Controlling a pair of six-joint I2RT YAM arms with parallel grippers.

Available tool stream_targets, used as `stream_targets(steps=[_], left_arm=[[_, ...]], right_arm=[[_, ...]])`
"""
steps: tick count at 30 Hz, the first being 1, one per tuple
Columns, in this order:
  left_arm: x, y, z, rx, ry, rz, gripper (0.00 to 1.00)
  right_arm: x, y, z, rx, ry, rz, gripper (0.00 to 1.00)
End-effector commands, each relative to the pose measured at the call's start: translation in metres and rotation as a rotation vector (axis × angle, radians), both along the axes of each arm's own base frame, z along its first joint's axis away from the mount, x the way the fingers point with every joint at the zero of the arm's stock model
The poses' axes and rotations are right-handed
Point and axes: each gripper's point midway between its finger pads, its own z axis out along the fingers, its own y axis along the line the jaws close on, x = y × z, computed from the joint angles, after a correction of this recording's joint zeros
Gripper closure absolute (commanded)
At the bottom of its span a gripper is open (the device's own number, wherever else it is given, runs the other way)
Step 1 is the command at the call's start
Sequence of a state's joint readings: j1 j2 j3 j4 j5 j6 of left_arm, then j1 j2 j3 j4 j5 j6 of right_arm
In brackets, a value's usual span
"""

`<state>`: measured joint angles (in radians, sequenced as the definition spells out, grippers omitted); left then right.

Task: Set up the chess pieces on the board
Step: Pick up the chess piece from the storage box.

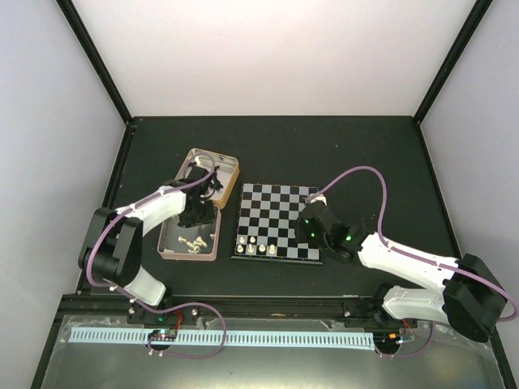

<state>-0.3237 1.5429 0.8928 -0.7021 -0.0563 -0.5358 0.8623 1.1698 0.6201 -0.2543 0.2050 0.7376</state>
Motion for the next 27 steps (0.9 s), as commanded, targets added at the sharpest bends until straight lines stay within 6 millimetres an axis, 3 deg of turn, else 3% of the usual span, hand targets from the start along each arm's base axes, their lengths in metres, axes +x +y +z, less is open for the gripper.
stream_targets(steps=[1, 8, 16, 24, 27], left_arm=[[0.015, 0.003, -0.001, 0.039, -0.017, -0.026, 0.61], [0.016, 0.006, -0.008, 0.066, -0.001, -0.040, 0.59], [0.013, 0.005, -0.011, 0.060, 0.015, -0.048, 0.75], [0.018, 0.008, 0.005, 0.076, -0.023, -0.034, 0.77], [0.019, 0.009, 0.007, 0.087, -0.024, -0.037, 0.71]], right_arm=[[0.007, -0.004, 0.004, -0.024, -0.031, -0.017, 0.73], [0.008, -0.003, 0.004, -0.034, -0.032, -0.013, 0.73], [0.008, -0.001, 0.005, -0.035, -0.031, -0.006, 0.73], [0.008, -0.001, 0.005, -0.036, -0.032, -0.004, 0.73], [0.008, -0.001, 0.005, -0.035, -0.033, -0.004, 0.73]])
